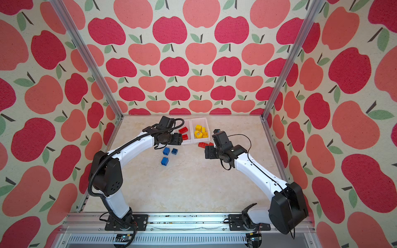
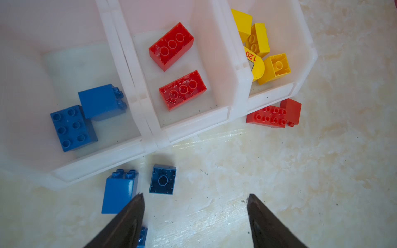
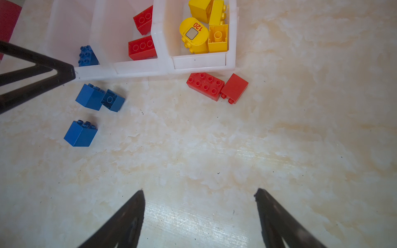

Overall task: Sort the legos into containers by color
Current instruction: Pick up the lego from the center of the table.

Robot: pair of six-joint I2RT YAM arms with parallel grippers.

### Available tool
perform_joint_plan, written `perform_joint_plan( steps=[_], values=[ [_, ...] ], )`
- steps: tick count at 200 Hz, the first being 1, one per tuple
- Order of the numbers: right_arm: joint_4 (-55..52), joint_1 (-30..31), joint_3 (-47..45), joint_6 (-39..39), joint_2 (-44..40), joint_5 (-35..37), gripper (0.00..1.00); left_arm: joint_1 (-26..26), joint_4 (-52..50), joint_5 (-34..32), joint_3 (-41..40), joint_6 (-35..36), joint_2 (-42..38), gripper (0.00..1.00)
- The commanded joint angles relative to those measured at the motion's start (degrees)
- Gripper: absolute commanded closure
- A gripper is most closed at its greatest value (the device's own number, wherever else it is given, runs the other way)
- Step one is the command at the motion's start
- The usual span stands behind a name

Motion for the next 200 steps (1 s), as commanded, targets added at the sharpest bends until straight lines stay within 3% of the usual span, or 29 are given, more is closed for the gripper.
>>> perform_joint_plan(
  steps=[1, 75, 200],
  values=[
    [-0.6, -0.37, -0.74, 0.34, -0.64, -0.65, 0.16, 0.08, -2.84, 0.25, -3.73, -1.65, -4.2, 0.2],
    [-0.15, -0.59, -0.49, 0.36, 0.43, -1.27, 0.16, 1.47, -3.43, 1.91, -16.21, -3.83, -10.51, 0.14],
    [-0.16, -0.59, -1.17, 0.78, -0.1, -1.12, 0.16, 3.91, -2.83, 1.85, -18.19, -1.3, -2.97, 0.26]
  ],
)
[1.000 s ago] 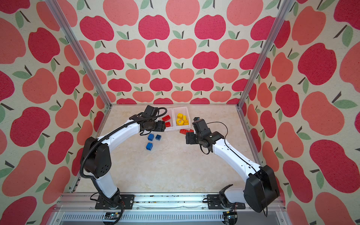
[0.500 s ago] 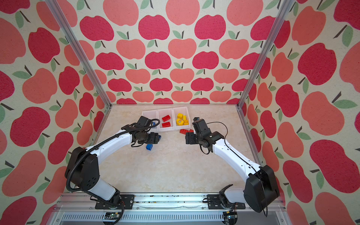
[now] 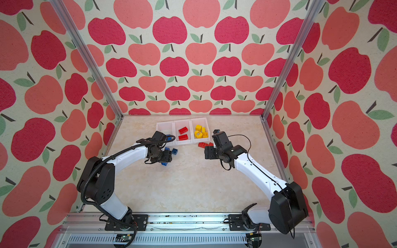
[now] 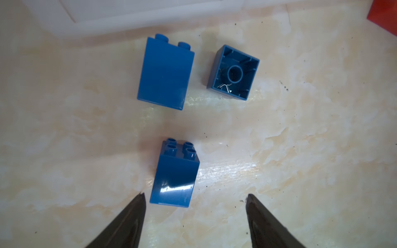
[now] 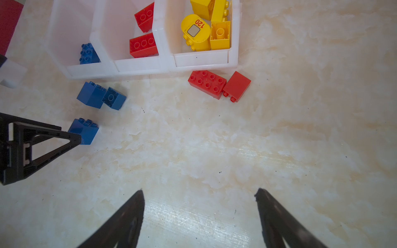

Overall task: Sort the legos into containers by color
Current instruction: Pick up the lego from the center of the table.

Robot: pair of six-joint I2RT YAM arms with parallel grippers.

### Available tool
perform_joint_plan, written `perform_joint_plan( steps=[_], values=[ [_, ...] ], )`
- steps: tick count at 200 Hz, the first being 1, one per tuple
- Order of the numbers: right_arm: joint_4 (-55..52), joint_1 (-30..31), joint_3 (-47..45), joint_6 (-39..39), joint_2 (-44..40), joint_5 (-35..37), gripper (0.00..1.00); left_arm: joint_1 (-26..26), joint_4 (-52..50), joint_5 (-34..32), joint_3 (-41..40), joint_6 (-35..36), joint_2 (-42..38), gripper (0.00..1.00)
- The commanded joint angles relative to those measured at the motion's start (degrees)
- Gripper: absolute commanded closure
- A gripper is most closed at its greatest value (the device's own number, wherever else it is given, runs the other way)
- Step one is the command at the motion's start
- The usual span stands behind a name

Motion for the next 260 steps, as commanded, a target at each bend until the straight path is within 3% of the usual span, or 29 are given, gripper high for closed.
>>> perform_joint_plan(
  steps=[1, 103, 200, 260],
  values=[
    [-0.33, -0.5, -0.77, 0.83, -0.25, -0.41, 0.16, 0.37, 0.24, 0.4, -0.44, 1.1, 1.5, 0.26],
    [-0.33, -0.55, -0.86, 0.96, -0.4, -0.25, 0.16, 1.21, 2.64, -0.85, -0.55, 1.74, 5.49, 0.4],
    [-0.33, -0.54, -0.95, 1.05, -0.72, -0.12, 0.16, 1.37, 3.37, -1.8, -1.18, 1.02, 5.33, 0.64],
    [0.05, -0.53, -1.08, 1.22, -0.77, -0.12, 0.16, 0.12, 1.46, -3.98, -1.65, 0.5, 0.77, 0.66]
  ],
)
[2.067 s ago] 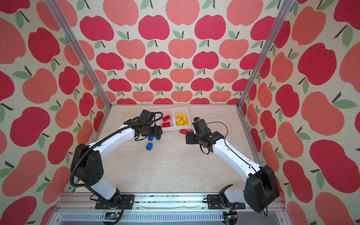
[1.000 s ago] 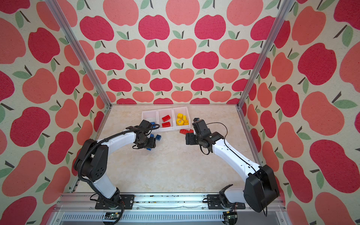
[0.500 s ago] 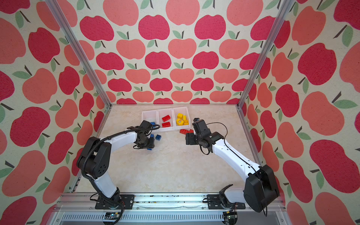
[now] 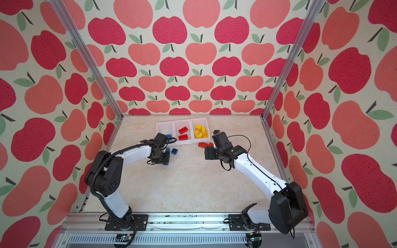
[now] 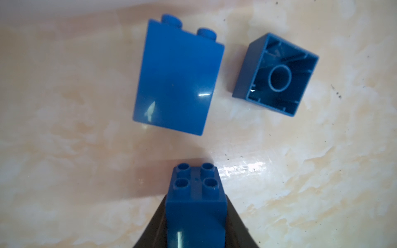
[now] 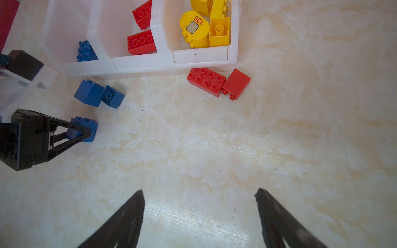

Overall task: Sort the legos into containers by color
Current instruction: Pick up the lego from the center of the table, then place the lego in the container.

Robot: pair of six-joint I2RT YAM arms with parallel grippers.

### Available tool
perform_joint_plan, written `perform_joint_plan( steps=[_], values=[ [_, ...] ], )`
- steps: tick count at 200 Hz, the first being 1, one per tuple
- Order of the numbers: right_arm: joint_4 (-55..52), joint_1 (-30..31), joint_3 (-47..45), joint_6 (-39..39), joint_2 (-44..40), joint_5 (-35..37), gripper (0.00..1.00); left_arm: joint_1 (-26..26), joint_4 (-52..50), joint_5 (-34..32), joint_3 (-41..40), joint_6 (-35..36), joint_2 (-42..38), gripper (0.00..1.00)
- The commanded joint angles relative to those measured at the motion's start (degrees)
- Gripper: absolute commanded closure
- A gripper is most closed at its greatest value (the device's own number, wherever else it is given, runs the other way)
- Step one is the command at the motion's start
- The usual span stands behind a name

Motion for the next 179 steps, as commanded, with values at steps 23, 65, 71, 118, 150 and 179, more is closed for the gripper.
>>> perform_joint_plan(
  steps=[23, 65, 71, 118, 150, 179],
  values=[
    [0.02, -0.5, -0.89, 1.2, -0.89, -0.14, 0.16, -1.35, -2.16, -4.69, -0.61, -0.94, -7.08, 0.67],
    [-0.17, -0.55, -0.84, 1.28, -1.18, -0.07, 0.16, -1.19, -2.01, -7.45, 3.12, -0.34, -10.42, 0.67],
    [-0.18, -0.5, -0.84, 1.29, -1.19, -0.05, 0.16, -1.0, -1.68, -7.62, 3.89, -0.03, -10.31, 0.67],
    [-0.51, -0.53, -0.33, 1.38, -1.5, 0.06, 0.16, 2.02, 0.96, -7.09, 12.24, 2.34, -4.98, 0.67],
    [-0.94, -0.5, -0.12, 1.29, -1.78, 0.3, 0.16, 4.4, 2.48, -5.72, 18.49, 3.69, 0.71, 0.67],
    [-1.26, -0.5, 0.04, 1.29, -2.05, 0.44, 0.16, 6.28, 2.92, -5.64, 24.04, 5.04, 6.87, 0.67]
  ],
)
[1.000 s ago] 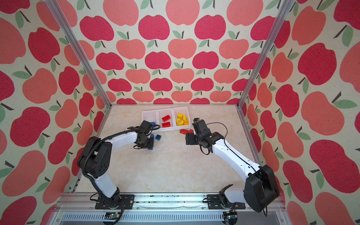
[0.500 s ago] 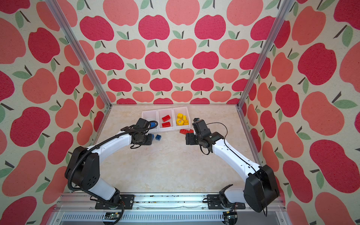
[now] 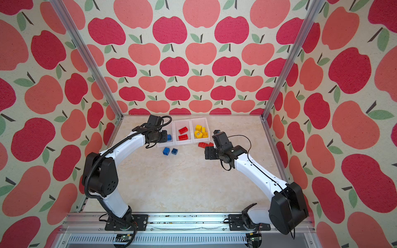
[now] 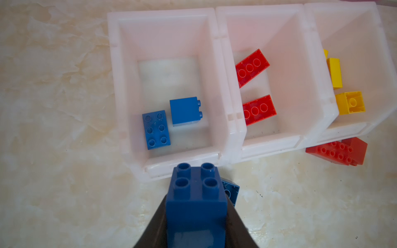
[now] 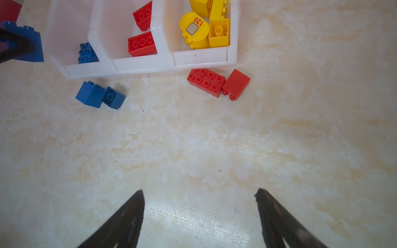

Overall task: Sort the legos into containers by color
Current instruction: Place the lego in the container.

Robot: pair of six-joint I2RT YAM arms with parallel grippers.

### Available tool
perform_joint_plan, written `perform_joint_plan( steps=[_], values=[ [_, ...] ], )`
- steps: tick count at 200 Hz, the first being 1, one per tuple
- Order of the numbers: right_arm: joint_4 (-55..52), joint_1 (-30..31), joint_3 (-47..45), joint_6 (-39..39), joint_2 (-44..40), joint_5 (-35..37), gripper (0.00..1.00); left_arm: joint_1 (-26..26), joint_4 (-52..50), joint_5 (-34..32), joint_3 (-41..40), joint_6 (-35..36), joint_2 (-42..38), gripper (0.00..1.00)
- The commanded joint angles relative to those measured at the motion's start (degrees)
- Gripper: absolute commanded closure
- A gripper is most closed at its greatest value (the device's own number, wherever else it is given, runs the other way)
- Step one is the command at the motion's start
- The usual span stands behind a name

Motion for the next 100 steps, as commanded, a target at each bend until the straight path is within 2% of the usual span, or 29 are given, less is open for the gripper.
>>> perform_joint_plan(
  steps=[1, 100],
  values=[
    [-1.24, -0.52, 0.01, 0.87, -1.76, 0.44, 0.16, 1.4, 1.03, -0.29, 4.24, 2.4, 4.37, 0.67],
    [-2.05, -0.53, 0.09, 0.61, -2.34, 0.81, 0.16, 4.85, 1.53, -0.56, 18.5, 3.82, 19.04, 0.68]
  ],
)
